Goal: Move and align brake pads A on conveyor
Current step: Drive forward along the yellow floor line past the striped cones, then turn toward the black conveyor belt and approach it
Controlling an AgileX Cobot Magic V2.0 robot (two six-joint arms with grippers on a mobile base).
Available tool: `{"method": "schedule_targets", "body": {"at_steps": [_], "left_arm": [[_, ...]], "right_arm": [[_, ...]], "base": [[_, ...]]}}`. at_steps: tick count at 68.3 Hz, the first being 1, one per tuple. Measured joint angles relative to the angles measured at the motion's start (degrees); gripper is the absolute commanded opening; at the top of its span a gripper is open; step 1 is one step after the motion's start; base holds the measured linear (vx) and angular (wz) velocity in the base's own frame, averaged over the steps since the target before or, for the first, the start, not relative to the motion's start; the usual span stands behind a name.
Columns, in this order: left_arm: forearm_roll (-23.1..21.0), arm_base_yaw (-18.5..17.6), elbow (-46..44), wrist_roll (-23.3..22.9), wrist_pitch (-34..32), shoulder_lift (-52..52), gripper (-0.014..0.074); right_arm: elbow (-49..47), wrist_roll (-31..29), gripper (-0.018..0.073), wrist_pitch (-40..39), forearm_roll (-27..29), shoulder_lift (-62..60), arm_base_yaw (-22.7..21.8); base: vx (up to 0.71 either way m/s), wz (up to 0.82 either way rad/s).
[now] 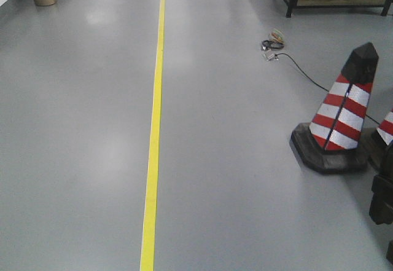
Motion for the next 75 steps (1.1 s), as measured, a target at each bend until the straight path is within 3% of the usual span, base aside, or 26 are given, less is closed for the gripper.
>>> {"method": "schedule_targets", "body": {"at_steps": [75], "left_arm": [[0.0, 0.0, 0.0, 0.0, 0.0, 0.0, -0.0006]], "right_arm": [[0.0, 0.0, -0.0004, 0.0, 0.0, 0.0, 0.0]], "base": [[0.58, 0.0]]}}
